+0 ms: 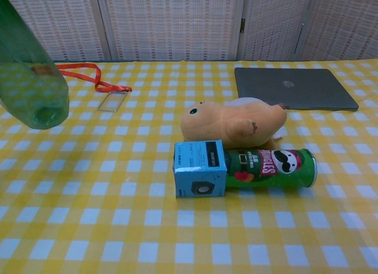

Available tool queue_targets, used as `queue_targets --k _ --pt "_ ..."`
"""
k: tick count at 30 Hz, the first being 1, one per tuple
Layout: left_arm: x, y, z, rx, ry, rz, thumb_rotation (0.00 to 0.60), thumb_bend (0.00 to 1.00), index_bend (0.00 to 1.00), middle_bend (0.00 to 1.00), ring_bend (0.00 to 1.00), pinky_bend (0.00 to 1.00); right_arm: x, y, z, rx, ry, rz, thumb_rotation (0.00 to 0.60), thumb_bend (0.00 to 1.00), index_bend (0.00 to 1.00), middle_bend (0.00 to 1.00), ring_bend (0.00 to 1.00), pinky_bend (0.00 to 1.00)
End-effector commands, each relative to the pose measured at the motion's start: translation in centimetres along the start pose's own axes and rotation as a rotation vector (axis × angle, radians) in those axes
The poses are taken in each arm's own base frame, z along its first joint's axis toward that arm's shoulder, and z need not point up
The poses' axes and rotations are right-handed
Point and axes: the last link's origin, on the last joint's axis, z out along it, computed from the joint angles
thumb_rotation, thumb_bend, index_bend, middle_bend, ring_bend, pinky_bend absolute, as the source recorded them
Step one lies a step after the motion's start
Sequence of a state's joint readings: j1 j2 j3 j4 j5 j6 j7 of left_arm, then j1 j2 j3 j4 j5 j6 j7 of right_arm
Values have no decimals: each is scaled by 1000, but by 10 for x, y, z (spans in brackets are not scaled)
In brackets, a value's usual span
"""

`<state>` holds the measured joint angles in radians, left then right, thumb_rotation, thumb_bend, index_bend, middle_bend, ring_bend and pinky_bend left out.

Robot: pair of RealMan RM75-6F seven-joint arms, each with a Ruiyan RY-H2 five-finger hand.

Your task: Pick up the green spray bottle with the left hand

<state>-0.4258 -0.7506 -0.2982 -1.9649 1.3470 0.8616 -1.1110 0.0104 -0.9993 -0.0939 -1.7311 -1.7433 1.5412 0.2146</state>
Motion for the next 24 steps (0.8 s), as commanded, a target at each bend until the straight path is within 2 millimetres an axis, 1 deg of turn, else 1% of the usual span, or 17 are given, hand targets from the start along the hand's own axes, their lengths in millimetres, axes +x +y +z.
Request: queue_targets --k 1,2,5,8,11,14,20,24 --pt "8 -6 -4 105 -45 -33 600 392 722 1000 1000 1000 1 -1 -1 4 4 0 600 412 0 0 0 0" --pt "9 -9 -3 98 -41 -42 600 392 722 1000 1000 1000 1 -1 -2 5 5 0 600 412 0 0 0 0" --pt "12 -26 -4 71 9 -102 600 392 722 1000 1000 1000 3 -1 -3 9 18 2 600 413 0 0 0 0" --pt "10 -44 -4 39 63 -125 600 390 721 1000 1000 1000 2 -2 -4 12 23 1 600 413 0 0 0 0" --pt "8 -56 -2 23 97 -136 600 390 722 1000 1000 1000 1 -1 -6 7 20 2 600 413 0 0 0 0" --pt "7 -64 0 -8 121 -111 600 391 723 1000 1000 1000 1 -1 -6 -1 20 -7 600 413 0 0 0 0" --pt "-5 -89 6 -49 175 -25 600 390 724 1000 1000 1000 -1 -3 -6 1 14 -11 600 413 0 0 0 0" --pt "-7 -95 8 -60 192 32 600 391 725 1000 1000 1000 0 -2 -7 -2 19 -9 600 412 0 0 0 0"
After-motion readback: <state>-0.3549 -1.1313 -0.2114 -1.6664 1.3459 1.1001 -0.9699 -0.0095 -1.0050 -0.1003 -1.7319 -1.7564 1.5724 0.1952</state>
